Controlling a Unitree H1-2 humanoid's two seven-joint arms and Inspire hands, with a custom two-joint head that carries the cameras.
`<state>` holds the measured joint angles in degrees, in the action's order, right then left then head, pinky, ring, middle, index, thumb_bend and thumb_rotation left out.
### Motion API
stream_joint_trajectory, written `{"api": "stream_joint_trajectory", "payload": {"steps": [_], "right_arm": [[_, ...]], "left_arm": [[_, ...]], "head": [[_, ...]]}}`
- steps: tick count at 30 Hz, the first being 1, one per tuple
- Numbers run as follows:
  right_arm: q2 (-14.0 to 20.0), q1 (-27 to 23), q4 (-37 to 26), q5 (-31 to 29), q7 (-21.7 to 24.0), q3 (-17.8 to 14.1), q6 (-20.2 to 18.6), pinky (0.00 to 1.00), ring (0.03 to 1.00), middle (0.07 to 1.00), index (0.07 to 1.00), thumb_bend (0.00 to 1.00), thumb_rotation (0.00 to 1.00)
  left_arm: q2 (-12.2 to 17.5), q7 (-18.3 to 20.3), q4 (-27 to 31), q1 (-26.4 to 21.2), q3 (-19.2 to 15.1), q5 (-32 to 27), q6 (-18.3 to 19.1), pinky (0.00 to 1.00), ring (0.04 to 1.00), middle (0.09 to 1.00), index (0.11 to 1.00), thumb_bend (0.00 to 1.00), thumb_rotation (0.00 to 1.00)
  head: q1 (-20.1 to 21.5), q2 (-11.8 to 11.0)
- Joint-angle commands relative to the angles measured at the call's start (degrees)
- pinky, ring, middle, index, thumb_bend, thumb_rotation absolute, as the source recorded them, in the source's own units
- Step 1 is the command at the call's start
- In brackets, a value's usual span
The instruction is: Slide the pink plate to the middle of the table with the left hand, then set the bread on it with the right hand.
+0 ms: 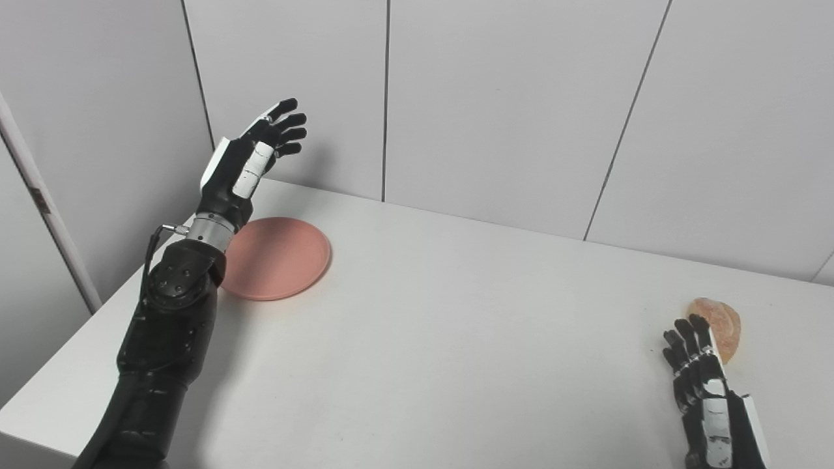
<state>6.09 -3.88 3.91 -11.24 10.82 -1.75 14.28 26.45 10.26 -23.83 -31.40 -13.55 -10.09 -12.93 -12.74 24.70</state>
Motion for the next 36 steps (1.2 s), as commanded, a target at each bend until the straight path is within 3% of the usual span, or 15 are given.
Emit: {"api": "stream_joint_trajectory", "payload": {"steps": [1, 9, 16, 23, 27, 32, 36], "right_arm": [[-1.0, 3.1, 3.2, -0.4, 0.7, 0.8, -0.1, 1.0, 0.972, 0.981, 0.998, 0.79, 0.95], [-1.0, 3.2, 3.2, -0.5, 0.6, 0.8, -0.3, 1.0, 0.971, 0.979, 0.997, 0.78, 0.96], [-0.9, 3.1, 3.5, -0.3, 0.6, 0.9, -0.1, 1.0, 0.971, 0.98, 0.998, 0.79, 0.95], [-1.0, 3.5, 3.0, -0.8, 0.6, 0.8, -0.4, 1.0, 0.969, 0.978, 0.993, 0.8, 0.95], [-0.9, 3.7, 2.5, -0.6, 0.5, 0.8, -0.5, 1.0, 0.962, 0.975, 0.99, 0.8, 0.94], [-0.8, 3.8, 2.2, -0.7, 0.6, 0.8, -0.8, 1.0, 0.965, 0.976, 0.991, 0.79, 0.95], [-0.6, 4.1, 1.7, -0.5, 0.5, 0.9, -1.0, 1.0, 0.966, 0.976, 0.994, 0.79, 0.95]], "left_arm": [[2.2, 1.1, -1.3, -3.9, -0.4, -0.8, -3.3, 0.79, 0.836, 0.845, 0.852, 0.99, 0.89], [4.8, 2.3, -10.8, -7.4, -2.0, -2.7, -3.3, 0.82, 0.853, 0.859, 0.866, 1.0, 0.87], [5.8, 3.5, -18.1, -9.3, -4.3, -5.9, -3.0, 0.87, 0.868, 0.868, 0.91, 0.99, 0.92], [6.5, 5.7, -24.6, -9.6, -4.5, -7.4, -4.3, 0.92, 0.943, 0.926, 0.949, 0.97, 0.91], [6.5, 5.3, -27.3, -9.8, -4.6, -7.2, -4.8, 0.95, 0.949, 0.933, 0.963, 0.97, 0.92], [6.9, 3.3, -31.2, -10.4, -4.7, -6.5, -4.3, 0.87, 0.917, 0.911, 0.938, 0.98, 0.88], [6.9, 3.9, -35.2, -10.8, -4.5, -6.6, -6.3, 0.93, 0.92, 0.908, 0.921, 1.0, 0.86]], "head": [[0.1, 0.1], [0.1, 0.4], [0.4, 0.5], [0.7, 0.9], [0.9, 1.2], [1.1, 1.3], [1.4, 1.6]]}}
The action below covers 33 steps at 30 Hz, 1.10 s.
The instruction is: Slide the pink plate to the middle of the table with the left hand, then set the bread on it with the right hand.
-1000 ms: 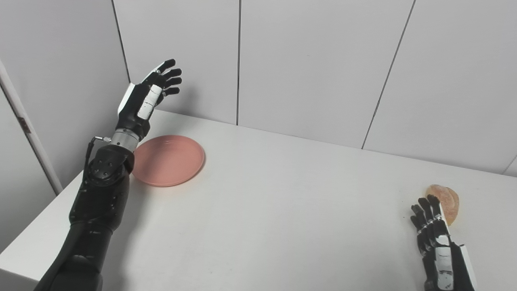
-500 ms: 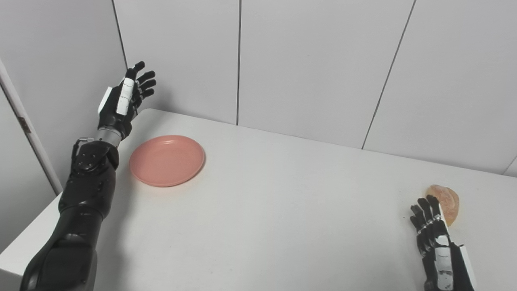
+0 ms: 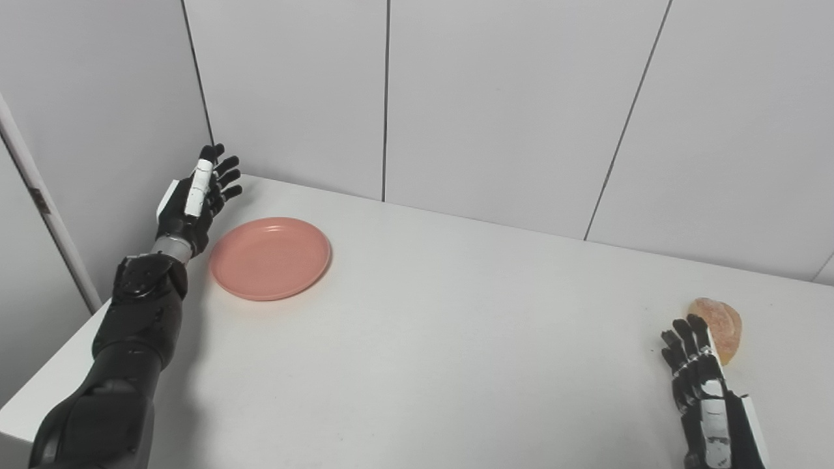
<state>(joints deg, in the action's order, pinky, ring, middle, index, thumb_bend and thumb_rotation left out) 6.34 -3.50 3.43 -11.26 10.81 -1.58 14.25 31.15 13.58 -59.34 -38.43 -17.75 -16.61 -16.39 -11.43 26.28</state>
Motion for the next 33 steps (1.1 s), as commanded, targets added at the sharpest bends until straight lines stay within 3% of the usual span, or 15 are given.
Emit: {"api": "stream_joint_trajectory", "payload": {"steps": [1, 4, 13, 17, 21, 26, 33], "right_arm": [[-0.8, 3.7, 2.2, -0.5, 0.6, 0.7, -0.9, 1.0, 0.965, 0.975, 0.994, 0.79, 0.95], [-0.7, 3.9, 2.0, -0.7, 0.7, 0.7, -0.9, 1.0, 0.964, 0.972, 0.993, 0.78, 0.95], [-0.6, 4.1, 1.4, -0.6, 0.4, 0.8, -1.3, 0.99, 0.957, 0.966, 0.985, 0.79, 0.95], [-0.7, 4.1, 1.3, -0.6, 0.4, 0.8, -1.4, 1.0, 0.956, 0.967, 0.988, 0.79, 0.95], [-0.6, 4.2, 1.2, 0.0, 0.2, 0.9, -1.3, 1.0, 0.959, 0.971, 0.993, 0.78, 0.96], [-0.7, 4.4, 0.7, -0.2, 0.2, 1.0, -1.7, 1.0, 0.965, 0.973, 0.994, 0.79, 0.95], [-0.9, 4.4, 0.6, -0.1, 0.1, 1.1, -1.7, 1.0, 0.962, 0.972, 0.995, 0.77, 0.96]], "left_arm": [[2.1, 0.8, -0.4, -3.7, -0.3, -0.2, -3.4, 0.92, 0.918, 0.907, 0.911, 1.0, 0.86], [1.8, 0.8, -2.1, -3.6, -0.5, -0.6, -4.3, 0.92, 0.915, 0.903, 0.889, 0.98, 0.86], [2.6, -0.4, -6.1, -3.6, -1.4, -0.9, -4.5, 0.92, 0.911, 0.894, 0.936, 0.99, 0.83], [2.5, -0.5, -5.5, -3.2, -1.9, -1.0, -4.2, 0.92, 0.918, 0.891, 0.929, 0.94, 0.84], [2.5, -0.5, -5.8, -2.7, -1.6, -0.2, -4.4, 0.89, 0.922, 0.899, 0.924, 0.97, 0.84], [1.4, 0.7, -5.9, -2.1, -1.6, -0.7, -4.0, 0.92, 0.926, 0.898, 0.918, 1.0, 0.83], [0.1, 1.7, -4.4, -1.7, -0.1, -0.3, -3.7, 0.93, 0.931, 0.92, 0.933, 1.0, 0.88]], "head": [[0.2, 0.1], [0.2, 0.3], [0.3, 0.6], [0.3, 0.6], [0.5, 0.8], [0.7, 1.0], [1.1, 1.1]]}}
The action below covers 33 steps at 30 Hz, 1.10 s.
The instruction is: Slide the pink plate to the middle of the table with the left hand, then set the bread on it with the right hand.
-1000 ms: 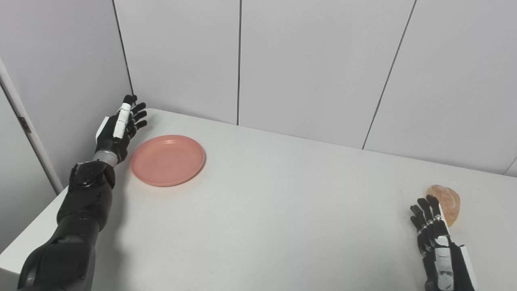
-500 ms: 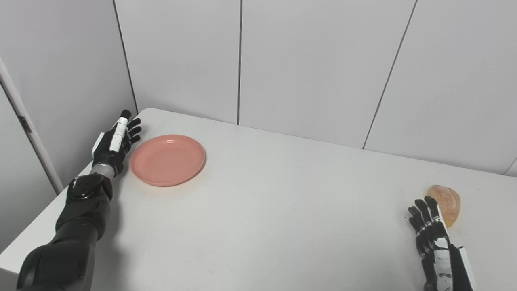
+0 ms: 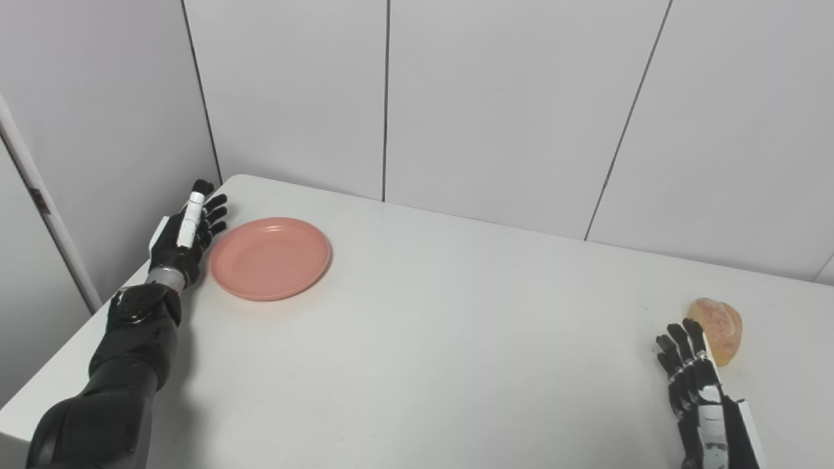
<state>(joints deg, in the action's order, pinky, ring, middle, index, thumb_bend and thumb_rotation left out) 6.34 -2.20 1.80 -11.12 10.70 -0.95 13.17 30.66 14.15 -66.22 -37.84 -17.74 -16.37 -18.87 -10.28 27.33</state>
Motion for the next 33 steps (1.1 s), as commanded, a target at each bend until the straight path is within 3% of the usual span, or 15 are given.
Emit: {"api": "stream_joint_trajectory", "payload": {"steps": [1, 8, 12, 22, 33], "right_arm": [[-1.0, 3.1, 2.2, -0.2, 0.1, 0.5, -0.7, 1.0, 0.961, 0.97, 0.992, 0.78, 0.96], [-1.2, 3.2, 1.6, 0.3, -0.3, 0.6, -1.3, 1.0, 0.962, 0.967, 0.986, 0.8, 0.95], [-1.3, 3.1, 1.9, 0.7, -0.4, 0.6, -1.0, 0.99, 0.957, 0.964, 0.984, 0.81, 0.95], [-1.6, 3.0, 1.8, 0.9, -0.5, 0.7, -1.3, 0.98, 0.953, 0.958, 0.98, 0.82, 0.94], [-1.6, 3.0, 1.9, 0.9, -0.4, 0.8, -1.5, 0.99, 0.96, 0.963, 0.989, 0.82, 0.94]], "left_arm": [[0.3, 1.5, 2.9, -2.3, 0.0, -0.8, -0.9, 0.92, 0.925, 0.912, 0.926, 1.0, 0.87], [-1.5, 3.3, 7.4, -0.9, 0.9, -1.1, 0.9, 0.89, 0.903, 0.886, 0.93, 0.96, 0.9], [-2.3, 6.0, 7.9, -0.6, 1.0, -2.0, 1.5, 0.91, 0.915, 0.896, 0.937, 1.0, 0.89], [-3.8, 6.6, 6.4, -0.5, 1.8, -1.4, 0.5, 0.9, 0.915, 0.923, 0.977, 1.0, 0.91], [-4.4, 6.0, 6.8, -0.1, 2.4, -1.0, 0.9, 0.89, 0.914, 0.922, 0.952, 0.99, 0.91]], "head": [[0.0, 0.1], [0.3, 0.4], [0.4, 0.4], [0.7, 0.5], [0.9, 0.7]]}}
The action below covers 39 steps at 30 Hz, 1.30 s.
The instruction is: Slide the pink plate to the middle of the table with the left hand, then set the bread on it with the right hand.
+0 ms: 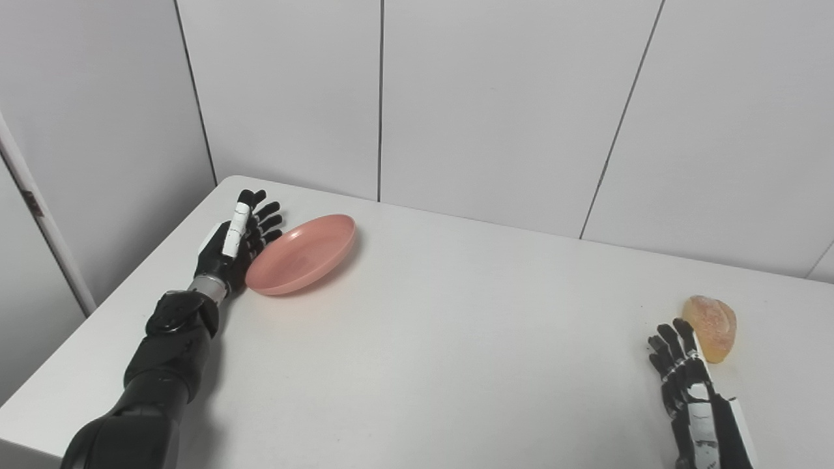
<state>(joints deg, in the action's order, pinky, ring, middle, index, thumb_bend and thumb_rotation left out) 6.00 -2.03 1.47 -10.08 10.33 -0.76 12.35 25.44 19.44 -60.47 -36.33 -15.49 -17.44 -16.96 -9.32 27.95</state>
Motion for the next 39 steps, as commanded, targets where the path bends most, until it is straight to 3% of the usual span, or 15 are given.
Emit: {"api": "stream_joint_trajectory", "payload": {"steps": [1, 16, 28, 39], "right_arm": [[-1.3, 2.9, 2.1, -0.1, -0.1, 0.6, -0.9, 0.99, 0.96, 0.964, 0.988, 0.82, 0.94], [-1.3, 2.9, 2.2, -0.1, 0.1, 0.8, -0.2, 0.99, 0.959, 0.96, 0.989, 0.81, 0.95], [-1.4, 3.2, 1.6, 0.3, -0.2, 0.9, -0.6, 0.99, 0.957, 0.96, 0.985, 0.8, 0.94], [-2.0, 3.2, 0.8, 0.8, -0.5, 1.3, -1.0, 0.98, 0.957, 0.962, 0.985, 0.81, 0.95]], "left_arm": [[0.8, 0.8, 1.1, -1.6, 0.1, -0.1, -0.9, 0.88, 0.913, 0.922, 0.952, 1.0, 0.9], [0.1, 1.4, 2.2, -1.5, 0.2, -0.8, -0.6, 0.89, 0.911, 0.929, 0.965, 1.0, 0.91], [-3.4, 1.7, 5.0, -0.9, 0.9, -0.9, 0.1, 0.88, 0.902, 0.92, 0.972, 1.0, 0.87], [-7.0, 1.0, 10.0, -0.3, 2.9, 0.0, 3.3, 0.87, 0.902, 0.919, 0.97, 0.97, 0.89]], "head": [[0.0, 0.1], [0.2, 0.3], [0.8, 0.6], [1.1, 0.8]]}}
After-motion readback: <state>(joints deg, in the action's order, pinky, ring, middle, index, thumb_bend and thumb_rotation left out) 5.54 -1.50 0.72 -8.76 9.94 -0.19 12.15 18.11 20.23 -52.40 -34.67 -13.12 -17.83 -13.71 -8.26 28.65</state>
